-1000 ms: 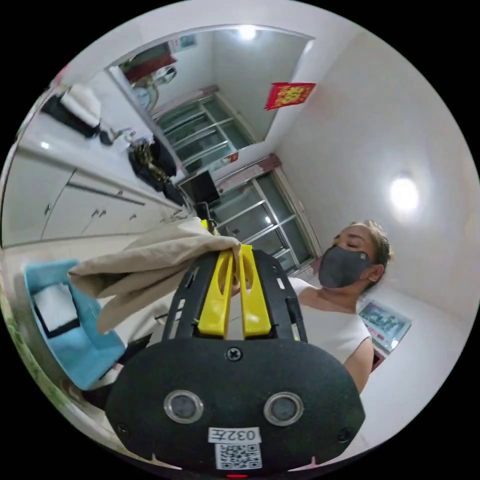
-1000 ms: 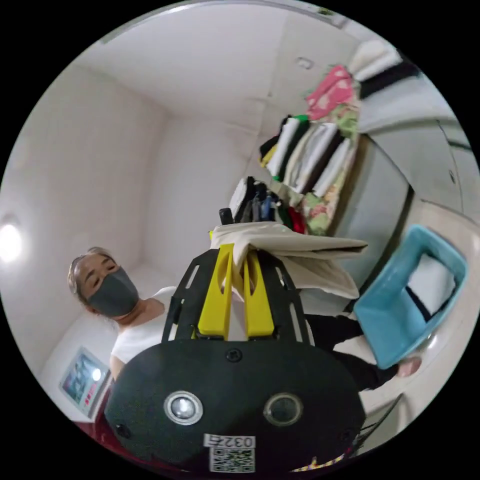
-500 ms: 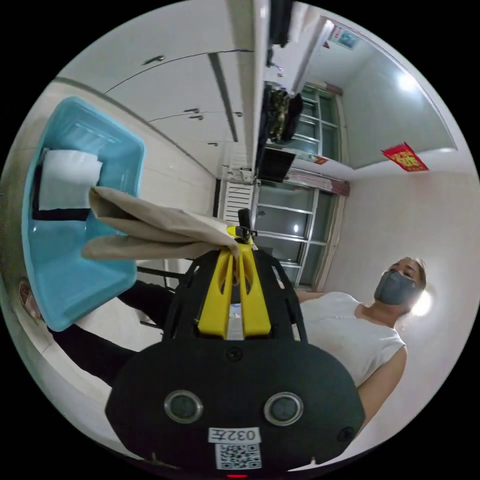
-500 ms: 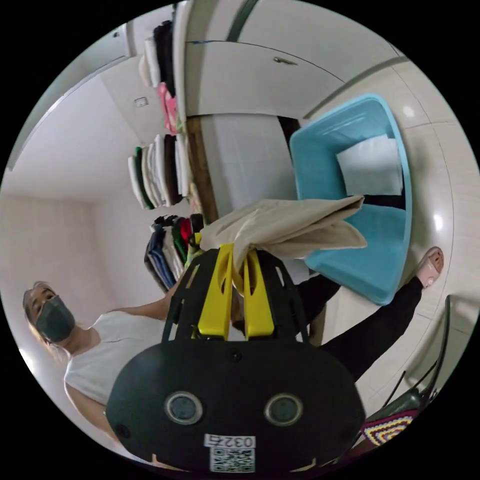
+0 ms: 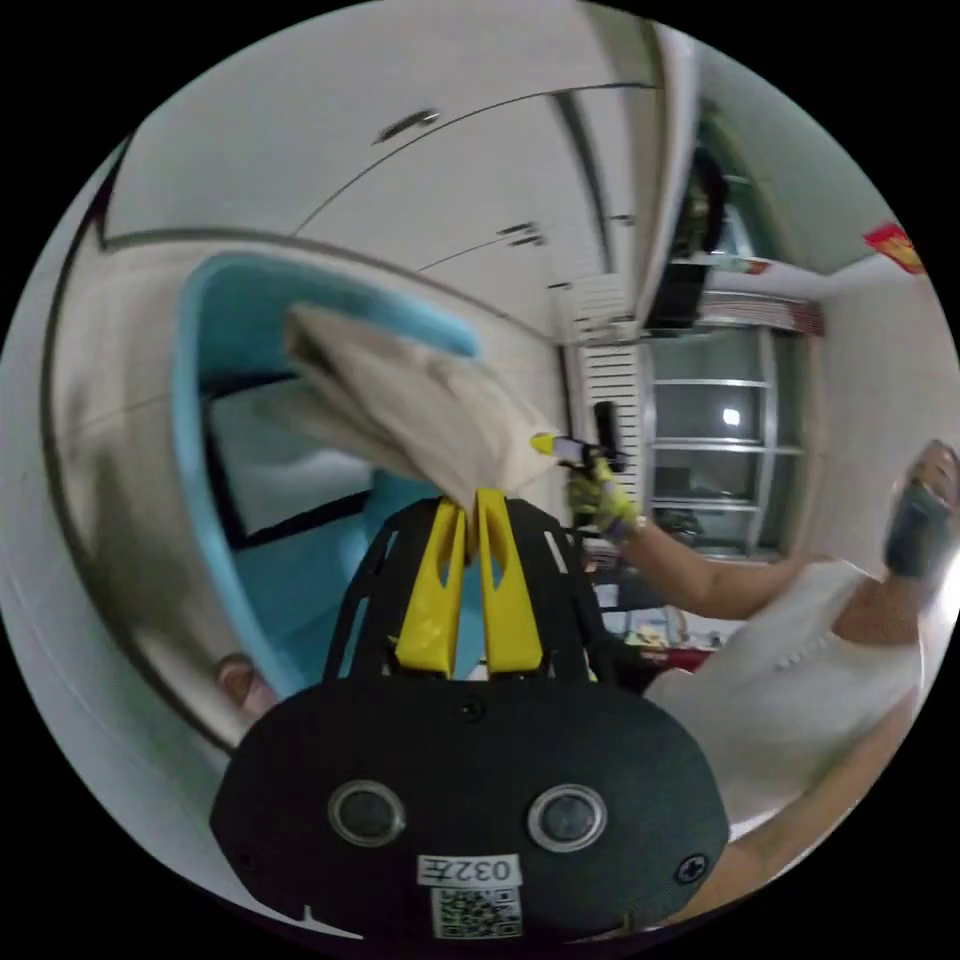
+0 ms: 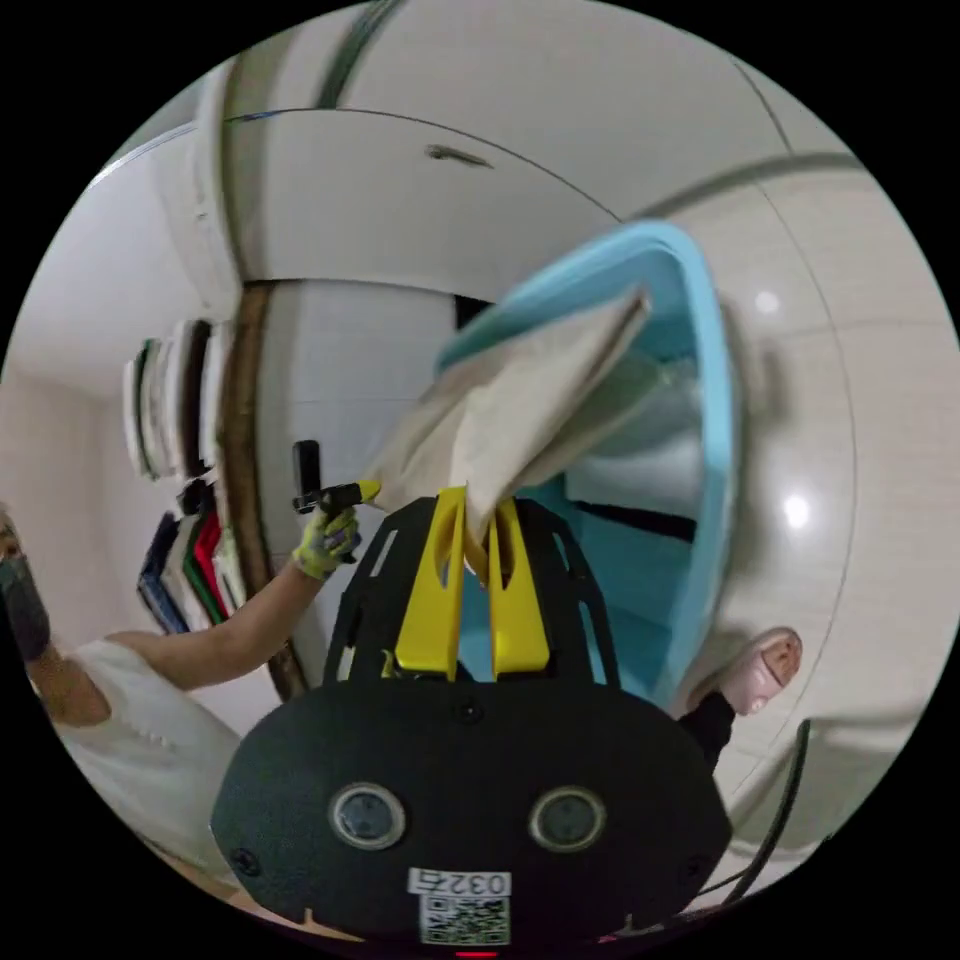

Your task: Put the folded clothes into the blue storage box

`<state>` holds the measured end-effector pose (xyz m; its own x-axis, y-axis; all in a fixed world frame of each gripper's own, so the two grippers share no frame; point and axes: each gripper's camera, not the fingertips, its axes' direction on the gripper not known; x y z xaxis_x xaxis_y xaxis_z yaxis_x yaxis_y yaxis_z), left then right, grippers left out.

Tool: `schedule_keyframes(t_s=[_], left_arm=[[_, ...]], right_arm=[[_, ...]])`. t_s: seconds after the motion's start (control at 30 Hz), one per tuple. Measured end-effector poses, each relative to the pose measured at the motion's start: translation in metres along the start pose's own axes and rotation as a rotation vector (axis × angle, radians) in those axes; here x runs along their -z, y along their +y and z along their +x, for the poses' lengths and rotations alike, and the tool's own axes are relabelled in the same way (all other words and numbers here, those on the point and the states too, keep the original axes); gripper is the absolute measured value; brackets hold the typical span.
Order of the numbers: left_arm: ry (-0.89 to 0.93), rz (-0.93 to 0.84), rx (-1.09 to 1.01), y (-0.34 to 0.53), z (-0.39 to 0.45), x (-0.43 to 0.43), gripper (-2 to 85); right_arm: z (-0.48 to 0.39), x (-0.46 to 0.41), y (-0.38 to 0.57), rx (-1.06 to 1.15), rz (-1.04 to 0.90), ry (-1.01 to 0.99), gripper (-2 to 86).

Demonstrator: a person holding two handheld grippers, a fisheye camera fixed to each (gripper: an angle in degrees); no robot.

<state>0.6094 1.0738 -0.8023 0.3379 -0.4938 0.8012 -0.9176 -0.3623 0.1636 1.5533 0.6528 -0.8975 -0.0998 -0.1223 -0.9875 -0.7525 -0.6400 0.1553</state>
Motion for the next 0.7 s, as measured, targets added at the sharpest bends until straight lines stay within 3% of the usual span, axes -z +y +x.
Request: schedule_keyframes(t_s=[0.1, 0.17, 0.33, 0.7], left_arm=[[-0.214, -0.165, 0.168, 0.016, -0.060, -0.062, 3.0], [-0.241, -0.185, 0.189, 0.037, -0.071, -0.085, 2.3], [-0.049, -0.144, 0.172, 0.107, -0.043, -0.116, -0.8], [0.029, 0.094, -0.146, 0.214, 0.214, -0.028, -0.9]], right_arm=[[0.046, -0.026, 0.016, -0.127, -0.002, 0.145, 8.0], [0.049, -0.026, 0.036, -0.141, 0.070, 0.156, 7.2], [0.032, -0.021, 0.094, -0.140, 0.086, 0.093, 6.6], [-0.183, 0.048, 0.186, 0.194, 0.070, 0.092, -0.9]])
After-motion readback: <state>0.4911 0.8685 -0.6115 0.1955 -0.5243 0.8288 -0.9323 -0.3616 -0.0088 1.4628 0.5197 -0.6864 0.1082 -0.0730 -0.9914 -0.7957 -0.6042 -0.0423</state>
